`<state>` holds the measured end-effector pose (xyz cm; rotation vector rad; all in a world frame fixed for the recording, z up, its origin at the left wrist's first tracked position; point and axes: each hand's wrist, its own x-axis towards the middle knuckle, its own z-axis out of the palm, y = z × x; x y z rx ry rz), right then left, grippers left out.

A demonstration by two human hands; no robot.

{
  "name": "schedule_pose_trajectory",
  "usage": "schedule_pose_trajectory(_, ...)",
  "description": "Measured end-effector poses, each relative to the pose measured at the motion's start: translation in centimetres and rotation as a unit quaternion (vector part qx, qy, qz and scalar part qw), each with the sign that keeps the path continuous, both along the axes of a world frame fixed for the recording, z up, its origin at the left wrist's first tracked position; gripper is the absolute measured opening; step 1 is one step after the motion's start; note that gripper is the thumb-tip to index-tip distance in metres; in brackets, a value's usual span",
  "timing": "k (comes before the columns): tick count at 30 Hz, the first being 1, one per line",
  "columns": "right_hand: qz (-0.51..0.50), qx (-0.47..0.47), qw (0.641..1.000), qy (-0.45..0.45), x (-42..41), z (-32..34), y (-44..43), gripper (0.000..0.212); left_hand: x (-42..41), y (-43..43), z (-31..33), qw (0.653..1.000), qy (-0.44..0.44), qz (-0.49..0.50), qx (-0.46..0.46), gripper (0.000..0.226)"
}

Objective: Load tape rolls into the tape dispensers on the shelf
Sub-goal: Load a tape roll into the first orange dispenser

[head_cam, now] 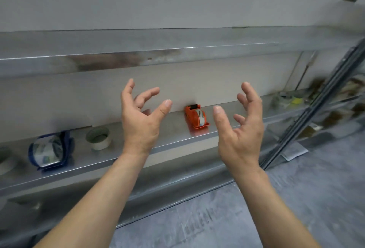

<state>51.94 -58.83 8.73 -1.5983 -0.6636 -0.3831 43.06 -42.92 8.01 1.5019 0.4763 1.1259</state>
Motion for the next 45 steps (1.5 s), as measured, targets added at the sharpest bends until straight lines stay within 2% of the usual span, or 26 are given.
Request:
schedule_pose_trajectory(2, -0.018, 0.013, 1.0, 0.003, 1.7, 0.0, -1.3, 0.059, 2.4, -0.9, -0.2, 1.0, 0.012, -0.024, 0.0, 0.085)
schedule_pose_trajectory(6, -0.043, 0.03, 0.999, 0.011, 5.8, 0.0, -3.1, 0.045, 7.8, -2.5, -0.1, 0.997, 0.023, -0.075, 0.018, 0.045)
schedule_pose_trajectory(8, -0.062, 0.03, 0.998, 0.012, 8.1, 0.1, -3.8, 0.043, 10.7, -3.2, -0.2, 0.994, 0.023, -0.103, 0.017, 0.034)
schedule_pose_trajectory(13, -0.099, 0.006, 0.995, -0.002, 12.7, 0.1, -4.6, 0.039, 17.3, -4.4, -0.7, 0.99, -0.011, -0.139, -0.023, 0.053)
schedule_pose_trajectory(18, -0.065, 0.032, 0.997, 0.013, 15.2, 0.1, -2.8, 0.034, 20.1, -3.7, -1.4, 0.987, 0.009, -0.154, -0.051, 0.074)
schedule_pose_trajectory(21, -0.015, 0.036, 0.999, 0.037, 15.9, -0.1, -0.5, 0.033, 19.6, -1.8, -1.8, 0.989, 0.05, -0.133, -0.039, 0.067)
schedule_pose_trajectory(23, 0.025, 0.028, 0.998, 0.058, 15.9, -0.6, 1.7, 0.031, 18.6, -0.7, -2.0, 0.992, 0.072, -0.103, -0.032, 0.052)
schedule_pose_trajectory(25, 0.067, 0.014, 0.995, 0.077, 15.6, -1.3, 3.8, 0.025, 17.2, 0.6, -2.4, 0.994, 0.087, -0.063, -0.029, 0.039)
schedule_pose_trajectory(29, 0.156, -0.038, 0.983, 0.09, 14.2, -3.1, 7.9, 0.017, 12.7, 3.3, -3.6, 0.992, 0.12, 0.039, -0.028, 0.028)
schedule_pose_trajectory(32, 0.206, -0.079, 0.97, 0.102, 12.6, -4.7, 10.8, 0.013, 9.0, 4.8, -4.7, 0.983, 0.13, 0.117, -0.051, 0.024)
schedule_pose_trajectory(35, 0.244, -0.141, 0.951, 0.126, 10.9, -6.4, 13.4, 0.022, 5.8, 6.6, -6.0, 0.972, 0.119, 0.177, -0.097, 0.017)
schedule_pose_trajectory(39, 0.282, -0.228, 0.915, 0.176, 9.2, -8.7, 16.6, 0.029, 2.9, 8.8, -7.6, 0.954, 0.138, 0.228, -0.14, 0.02)
schedule_pose_trajectory(42, 0.289, -0.283, 0.891, 0.208, 8.1, -10.4, 18.6, 0.037, 1.9, 10.3, -9.0, 0.939, 0.194, 0.22, -0.181, 0.029)
schedule_pose_trajectory(45, 0.287, -0.338, 0.864, 0.239, 6.9, -11.8, 20.2, 0.041, 1.5, 11.8, -10.8, 0.928, 0.257, 0.196, -0.185, 0.037)
